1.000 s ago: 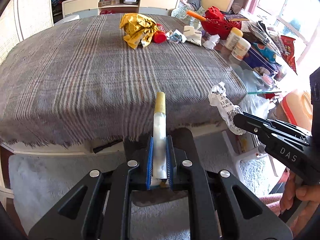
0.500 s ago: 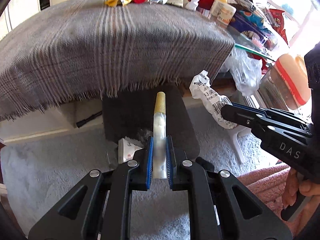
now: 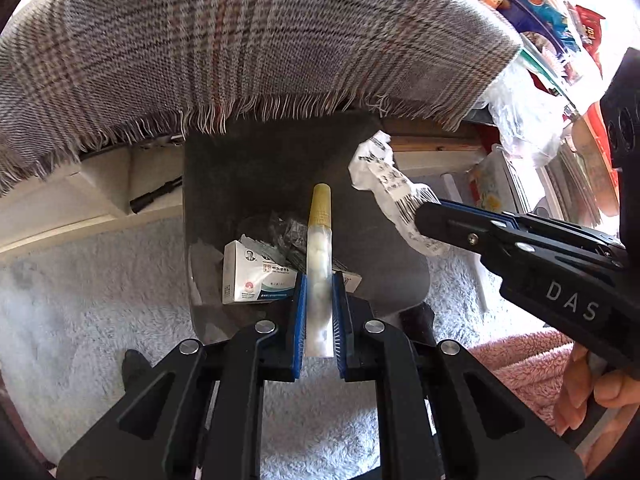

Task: Collect trash
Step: 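Carry stick and paper scrap over the bin and open both grippers, then grasp yellow crumpled foil with left gripper while right gripper grasps white tissue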

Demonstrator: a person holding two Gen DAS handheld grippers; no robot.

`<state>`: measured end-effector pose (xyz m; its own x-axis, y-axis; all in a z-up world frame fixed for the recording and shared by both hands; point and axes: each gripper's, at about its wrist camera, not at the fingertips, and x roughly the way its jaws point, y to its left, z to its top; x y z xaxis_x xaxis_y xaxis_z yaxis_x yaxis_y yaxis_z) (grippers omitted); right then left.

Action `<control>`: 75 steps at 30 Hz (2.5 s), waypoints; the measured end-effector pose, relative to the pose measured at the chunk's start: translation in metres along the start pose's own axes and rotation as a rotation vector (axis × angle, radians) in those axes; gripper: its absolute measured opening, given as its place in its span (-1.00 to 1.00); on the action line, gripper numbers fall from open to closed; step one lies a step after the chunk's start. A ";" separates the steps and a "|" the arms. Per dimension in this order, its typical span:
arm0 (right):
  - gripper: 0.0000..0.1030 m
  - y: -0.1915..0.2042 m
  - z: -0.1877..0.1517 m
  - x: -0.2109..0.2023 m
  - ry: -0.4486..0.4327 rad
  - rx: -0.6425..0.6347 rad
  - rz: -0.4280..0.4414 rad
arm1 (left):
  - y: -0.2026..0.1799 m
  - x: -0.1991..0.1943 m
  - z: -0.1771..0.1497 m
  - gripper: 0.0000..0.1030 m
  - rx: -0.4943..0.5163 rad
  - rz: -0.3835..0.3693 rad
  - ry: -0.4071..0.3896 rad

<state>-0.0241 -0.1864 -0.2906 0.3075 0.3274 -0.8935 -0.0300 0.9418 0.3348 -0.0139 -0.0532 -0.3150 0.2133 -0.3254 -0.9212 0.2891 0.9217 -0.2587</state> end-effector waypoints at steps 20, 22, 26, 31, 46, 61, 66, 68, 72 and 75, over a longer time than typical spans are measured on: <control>0.30 -0.012 0.026 0.000 -0.026 0.106 -0.044 | 0.012 -0.012 0.006 0.01 -0.030 0.055 -0.042; 0.50 -0.013 0.027 -0.004 -0.035 0.099 -0.063 | 0.013 -0.019 0.005 0.23 -0.035 0.068 -0.059; 0.88 -0.012 0.026 -0.021 -0.087 0.062 -0.141 | 0.015 -0.036 0.001 0.75 -0.025 0.093 -0.100; 0.93 -0.019 0.024 -0.047 -0.131 0.069 -0.148 | 0.019 -0.059 0.001 0.84 -0.033 0.084 -0.122; 0.93 -0.025 0.051 -0.130 -0.274 0.041 -0.196 | -0.006 -0.125 0.044 0.84 0.035 0.051 -0.232; 0.93 -0.019 0.174 -0.127 -0.349 0.031 -0.202 | 0.032 -0.142 0.171 0.84 0.007 0.096 -0.313; 0.93 -0.036 0.217 -0.109 -0.349 0.102 -0.166 | 0.045 -0.133 0.214 0.84 -0.012 0.118 -0.321; 0.93 -0.043 0.233 -0.102 -0.361 0.122 -0.178 | 0.048 -0.129 0.234 0.84 -0.017 0.125 -0.327; 0.93 -0.060 0.259 -0.091 -0.374 0.157 -0.197 | 0.052 -0.124 0.263 0.84 -0.013 0.150 -0.343; 0.93 -0.072 0.274 -0.083 -0.371 0.175 -0.211 | 0.054 -0.116 0.284 0.84 -0.015 0.158 -0.341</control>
<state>0.2132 -0.3027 -0.1586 0.6106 0.0505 -0.7903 0.2210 0.9474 0.2313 0.2418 -0.0261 -0.1398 0.5536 -0.2285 -0.8008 0.2147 0.9683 -0.1279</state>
